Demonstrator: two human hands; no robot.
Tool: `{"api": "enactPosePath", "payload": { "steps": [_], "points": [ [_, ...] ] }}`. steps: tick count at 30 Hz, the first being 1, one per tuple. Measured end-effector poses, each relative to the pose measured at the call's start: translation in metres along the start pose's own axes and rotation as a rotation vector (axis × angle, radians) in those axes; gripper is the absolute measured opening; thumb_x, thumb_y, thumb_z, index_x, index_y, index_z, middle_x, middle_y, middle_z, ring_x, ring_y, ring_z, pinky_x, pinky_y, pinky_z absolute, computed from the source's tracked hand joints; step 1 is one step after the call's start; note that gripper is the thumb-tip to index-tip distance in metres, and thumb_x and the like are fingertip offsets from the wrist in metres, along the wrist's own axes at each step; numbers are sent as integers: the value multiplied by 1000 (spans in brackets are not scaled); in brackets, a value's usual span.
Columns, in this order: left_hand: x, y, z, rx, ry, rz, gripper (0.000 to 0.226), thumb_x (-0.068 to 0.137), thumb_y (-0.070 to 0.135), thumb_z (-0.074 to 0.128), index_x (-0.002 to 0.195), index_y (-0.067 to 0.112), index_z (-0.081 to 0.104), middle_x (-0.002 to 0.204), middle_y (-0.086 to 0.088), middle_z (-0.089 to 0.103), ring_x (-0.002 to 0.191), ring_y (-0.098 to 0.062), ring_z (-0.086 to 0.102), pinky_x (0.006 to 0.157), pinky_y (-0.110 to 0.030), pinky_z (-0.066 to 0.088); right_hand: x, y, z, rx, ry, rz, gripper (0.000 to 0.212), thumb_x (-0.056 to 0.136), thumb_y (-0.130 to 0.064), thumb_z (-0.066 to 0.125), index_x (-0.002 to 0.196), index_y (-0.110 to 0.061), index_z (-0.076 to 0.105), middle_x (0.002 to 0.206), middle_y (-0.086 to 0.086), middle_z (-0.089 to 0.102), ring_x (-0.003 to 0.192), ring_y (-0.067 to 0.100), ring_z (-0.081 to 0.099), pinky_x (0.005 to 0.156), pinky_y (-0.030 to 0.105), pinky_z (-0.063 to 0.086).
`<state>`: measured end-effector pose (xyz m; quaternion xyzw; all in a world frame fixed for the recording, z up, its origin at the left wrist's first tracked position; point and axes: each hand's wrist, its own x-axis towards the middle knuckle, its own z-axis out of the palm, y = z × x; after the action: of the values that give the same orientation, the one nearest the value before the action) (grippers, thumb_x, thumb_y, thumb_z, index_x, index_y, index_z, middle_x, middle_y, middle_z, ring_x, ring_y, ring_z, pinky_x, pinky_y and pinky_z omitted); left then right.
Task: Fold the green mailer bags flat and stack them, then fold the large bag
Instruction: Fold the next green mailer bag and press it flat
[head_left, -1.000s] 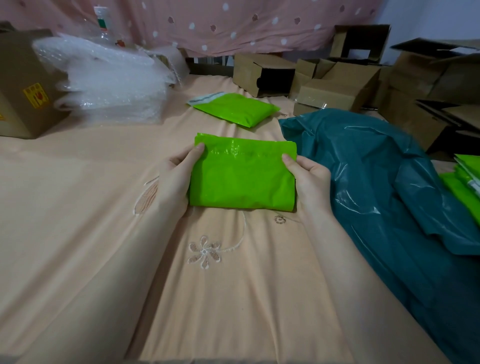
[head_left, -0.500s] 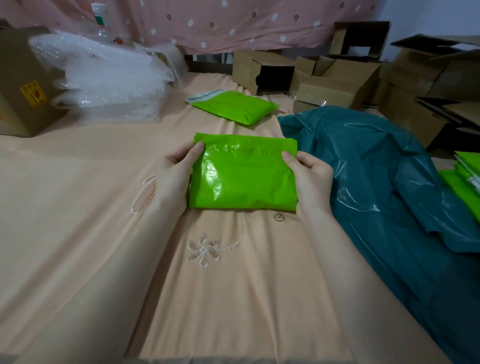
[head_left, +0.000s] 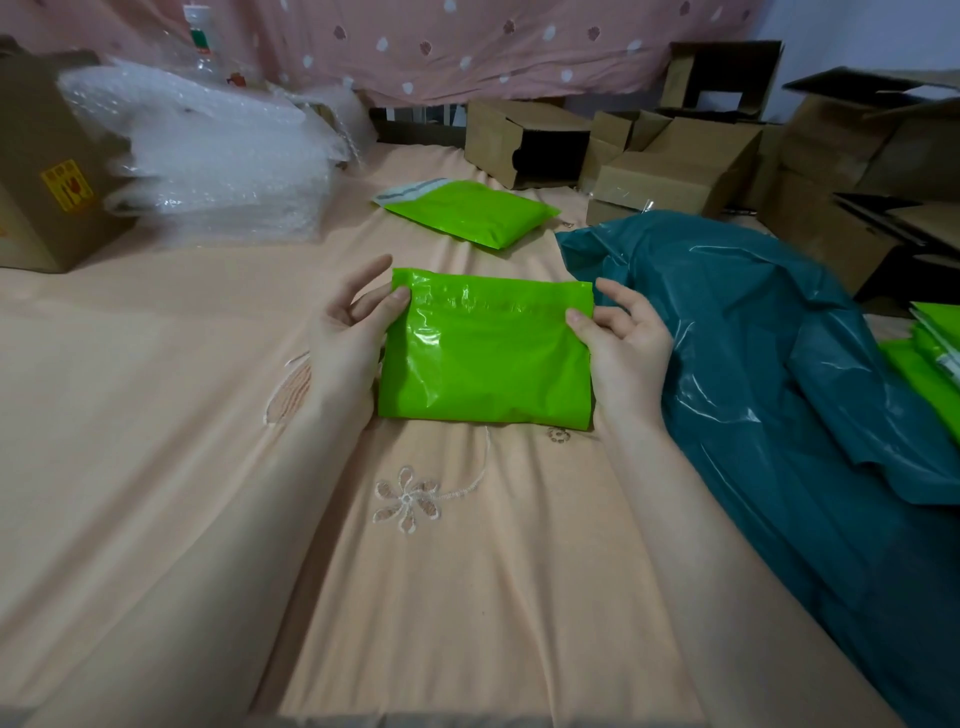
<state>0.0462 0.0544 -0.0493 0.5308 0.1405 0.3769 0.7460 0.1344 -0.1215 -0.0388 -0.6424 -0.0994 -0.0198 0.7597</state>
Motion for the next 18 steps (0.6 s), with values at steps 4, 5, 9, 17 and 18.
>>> {"api": "enactPosePath", "payload": {
  "steps": [4, 5, 9, 17, 18],
  "points": [
    [0, 0, 0, -19, -7, -5, 28, 87, 2, 61, 110, 18, 60, 69, 7, 72, 62, -4, 64, 58, -19, 51, 0, 0, 2, -6, -5, -8, 23, 81, 3, 66, 100, -10, 66, 83, -1, 68, 73, 4, 64, 71, 17, 53],
    [0, 0, -1, -12, -11, -5, 27, 87, 3, 60, 108, 19, 61, 69, 7, 72, 62, -4, 64, 59, -19, 51, 1, 1, 2, -8, 0, -2, 21, 81, 3, 66, 99, -9, 66, 83, -1, 67, 73, 3, 64, 70, 16, 52],
    [3, -7, -4, 69, 36, -43, 25, 86, 6, 63, 107, 21, 62, 69, 7, 71, 65, -7, 64, 68, -25, 52, 2, 7, 2, -87, 8, -4, 19, 82, 1, 65, 98, -9, 65, 83, 0, 66, 74, 8, 62, 72, 20, 50],
    [9, -17, -9, 764, 38, 231, 26, 90, 14, 59, 115, 9, 59, 111, -6, 64, 98, -11, 59, 72, 2, 38, 4, 11, 0, -336, -29, -112, 30, 89, -16, 61, 119, -10, 56, 113, 4, 62, 97, 9, 61, 80, 7, 45],
    [8, -16, -10, 836, 51, 280, 26, 91, 13, 54, 116, 8, 60, 114, -6, 64, 102, -13, 58, 72, 2, 36, 4, 10, 0, -363, -44, -127, 32, 91, -16, 58, 122, -10, 55, 119, 4, 61, 104, 9, 59, 81, 4, 43]
  ]
}}
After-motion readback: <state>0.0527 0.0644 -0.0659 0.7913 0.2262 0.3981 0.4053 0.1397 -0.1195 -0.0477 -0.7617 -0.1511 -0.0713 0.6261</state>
